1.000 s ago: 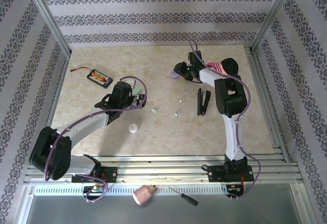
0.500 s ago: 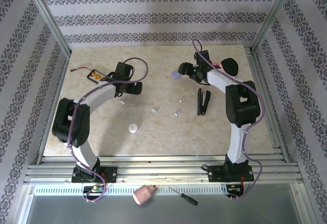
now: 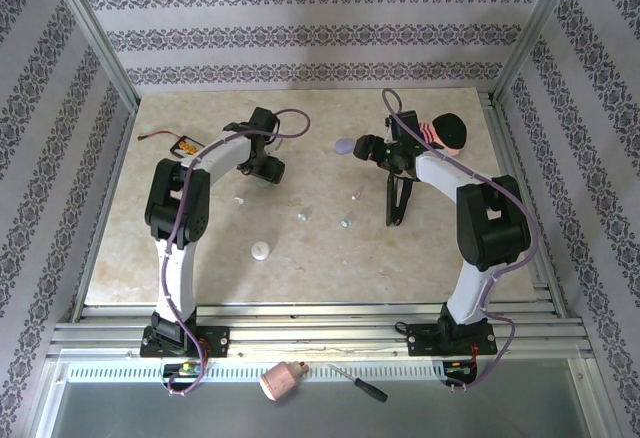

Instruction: Insert the wireless bluetooth earbuds into the charging case

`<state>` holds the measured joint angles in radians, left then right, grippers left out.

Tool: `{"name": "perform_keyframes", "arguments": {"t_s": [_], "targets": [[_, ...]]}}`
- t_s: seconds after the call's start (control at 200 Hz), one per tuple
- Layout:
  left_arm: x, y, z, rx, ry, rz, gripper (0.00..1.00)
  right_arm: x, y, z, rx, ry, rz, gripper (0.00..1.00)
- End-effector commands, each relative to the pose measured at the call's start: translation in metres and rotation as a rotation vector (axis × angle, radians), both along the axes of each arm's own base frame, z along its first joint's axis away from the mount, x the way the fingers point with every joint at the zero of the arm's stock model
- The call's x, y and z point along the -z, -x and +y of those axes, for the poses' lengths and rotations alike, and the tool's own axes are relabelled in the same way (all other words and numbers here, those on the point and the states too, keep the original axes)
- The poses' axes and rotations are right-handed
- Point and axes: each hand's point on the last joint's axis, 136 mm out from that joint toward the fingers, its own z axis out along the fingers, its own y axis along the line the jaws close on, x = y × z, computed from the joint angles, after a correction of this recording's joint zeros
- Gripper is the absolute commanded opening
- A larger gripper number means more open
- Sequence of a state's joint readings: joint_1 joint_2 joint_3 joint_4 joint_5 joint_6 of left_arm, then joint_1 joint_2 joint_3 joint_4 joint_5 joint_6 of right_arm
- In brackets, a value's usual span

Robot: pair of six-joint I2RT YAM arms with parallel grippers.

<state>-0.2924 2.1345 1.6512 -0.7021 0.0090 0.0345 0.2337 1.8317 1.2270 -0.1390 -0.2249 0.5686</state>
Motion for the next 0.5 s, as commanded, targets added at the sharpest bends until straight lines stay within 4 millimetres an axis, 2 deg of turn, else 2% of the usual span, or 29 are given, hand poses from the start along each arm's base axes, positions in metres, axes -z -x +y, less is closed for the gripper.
{"name": "perform_keyframes", "arguments": {"t_s": [0.0,0.15,0.245,0.395,0.495], "targets": [[0.005,0.014,-0.001,0.039,-0.005,0.098,0.67,-0.015,0.002,0.004,-0.017,0.006,-0.046,0.79],[0.011,0.013,-0.004,0.041,0.006,0.121,0.64,-0.015,0.001,0.007,-0.021,-0.006,-0.047,0.79],[0.014,0.01,-0.002,0.03,-0.008,0.121,0.56,-0.015,0.001,0.01,-0.024,-0.017,-0.045,0.79],[0.02,0.005,0.001,0.008,-0.025,0.114,0.58,-0.015,0.004,0.019,-0.046,-0.027,-0.043,0.79],[0.023,0.004,0.0,0.003,-0.024,0.119,0.54,-0.016,0.008,0.026,-0.063,-0.03,-0.043,0.79]]}}
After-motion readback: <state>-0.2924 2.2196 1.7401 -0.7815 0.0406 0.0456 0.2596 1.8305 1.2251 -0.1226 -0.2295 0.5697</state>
